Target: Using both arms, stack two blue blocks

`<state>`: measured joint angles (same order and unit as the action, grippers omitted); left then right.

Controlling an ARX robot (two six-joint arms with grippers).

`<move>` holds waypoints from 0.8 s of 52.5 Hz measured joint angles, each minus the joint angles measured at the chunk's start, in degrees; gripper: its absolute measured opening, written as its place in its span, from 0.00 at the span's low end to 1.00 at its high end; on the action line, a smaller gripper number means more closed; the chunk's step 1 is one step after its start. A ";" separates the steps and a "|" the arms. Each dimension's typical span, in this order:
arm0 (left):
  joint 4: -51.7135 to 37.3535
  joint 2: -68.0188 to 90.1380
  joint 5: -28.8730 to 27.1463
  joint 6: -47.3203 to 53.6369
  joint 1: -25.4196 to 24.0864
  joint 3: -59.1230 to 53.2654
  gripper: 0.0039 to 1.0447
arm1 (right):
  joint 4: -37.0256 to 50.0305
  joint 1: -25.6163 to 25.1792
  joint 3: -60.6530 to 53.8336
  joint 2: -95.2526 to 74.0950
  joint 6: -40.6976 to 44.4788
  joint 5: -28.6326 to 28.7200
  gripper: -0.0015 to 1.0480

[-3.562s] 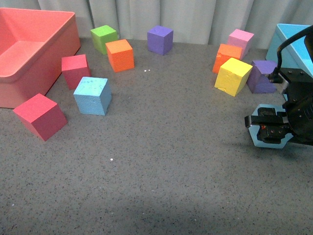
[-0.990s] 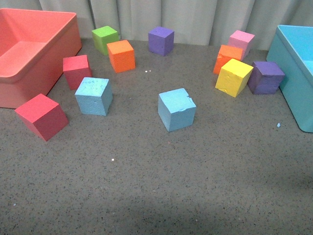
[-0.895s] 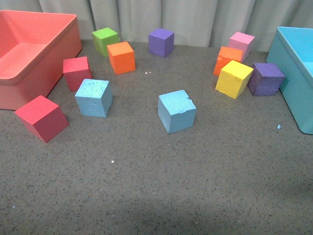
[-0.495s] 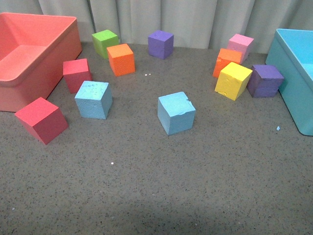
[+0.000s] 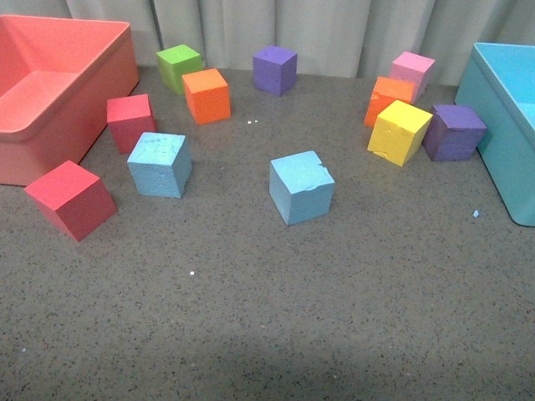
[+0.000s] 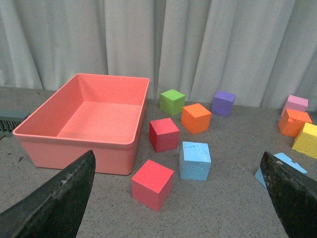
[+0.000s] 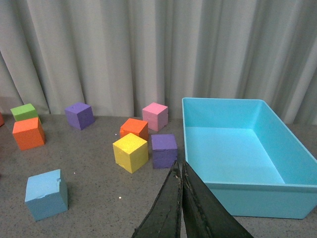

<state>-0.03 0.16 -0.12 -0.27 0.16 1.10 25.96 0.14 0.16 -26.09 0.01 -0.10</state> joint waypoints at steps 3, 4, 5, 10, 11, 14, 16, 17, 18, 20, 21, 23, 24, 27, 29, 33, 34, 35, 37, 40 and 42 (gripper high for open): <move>0.00 0.00 -0.02 0.00 0.00 0.00 0.94 | -1.42 0.00 0.00 1.51 0.00 0.00 0.01; 0.00 0.00 -0.02 0.00 0.00 0.00 0.94 | -1.97 0.00 -0.02 2.08 0.00 0.00 0.01; 0.00 0.00 -0.02 0.00 0.00 0.00 0.94 | -2.51 0.00 -0.02 2.64 0.00 0.00 0.01; 0.00 0.00 0.00 0.00 0.00 0.00 0.94 | -4.57 0.00 -0.02 4.79 0.00 0.00 0.01; 0.00 0.00 0.00 0.00 0.00 0.00 0.94 | -5.07 0.00 -0.02 5.29 0.00 0.00 0.01; 0.00 0.00 0.00 0.00 0.00 0.00 0.94 | -6.25 0.00 -0.02 6.49 0.00 0.00 0.01; 0.00 0.00 -0.02 0.00 0.00 0.00 0.94 | -7.15 0.00 -0.02 7.43 0.00 0.00 0.01; 0.00 0.00 0.00 0.00 0.00 0.00 0.94 | -7.61 0.00 -0.02 7.89 0.00 0.00 0.01; 0.00 0.00 0.00 0.00 0.00 0.00 0.94 | -8.24 0.00 -0.02 8.55 0.00 0.00 0.01; 0.00 0.00 0.00 0.00 0.00 0.00 0.94 | -9.09 0.00 -0.02 9.40 0.00 0.00 0.01; 0.02 0.00 0.00 0.00 0.00 0.00 0.94 | -9.29 0.00 -0.02 9.60 0.00 0.00 0.01; 0.00 0.00 0.00 0.00 0.00 0.00 0.94 | -10.10 0.00 -0.02 10.40 0.00 0.00 0.01; 0.00 0.00 0.00 0.00 0.00 0.00 0.94 | -10.27 0.00 -0.02 10.60 0.00 0.00 0.01; 0.00 0.00 0.00 0.00 0.00 0.00 0.94 | -11.67 0.00 -0.02 12.02 0.00 0.00 0.01; 0.02 0.00 0.00 0.00 0.00 0.00 0.94 | -12.68 0.00 -0.02 13.03 0.00 0.02 0.01; 0.00 0.00 0.00 0.00 0.00 0.00 0.94 | -14.21 0.00 -0.02 14.53 0.00 0.00 0.01; 0.00 0.00 0.00 0.00 0.00 0.00 0.94 | -14.62 0.00 -0.02 14.97 0.00 0.00 0.01; 0.02 0.00 0.00 0.00 0.00 0.00 0.94 | -14.86 0.00 -0.02 15.23 0.00 0.00 0.01; 0.00 0.00 0.00 0.00 0.00 0.00 0.94 | -15.26 0.00 -0.02 15.61 0.00 0.00 0.01; 0.00 0.00 -0.02 0.00 0.00 0.00 0.94 | -16.33 0.00 -0.02 16.63 0.00 0.00 0.01; 0.00 0.00 0.00 0.00 0.00 0.00 0.94 | -20.70 0.00 0.07 19.74 0.00 0.02 0.01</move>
<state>-0.03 0.16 -0.12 -0.27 0.16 1.10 5.26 0.14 0.23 -6.35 0.01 -0.08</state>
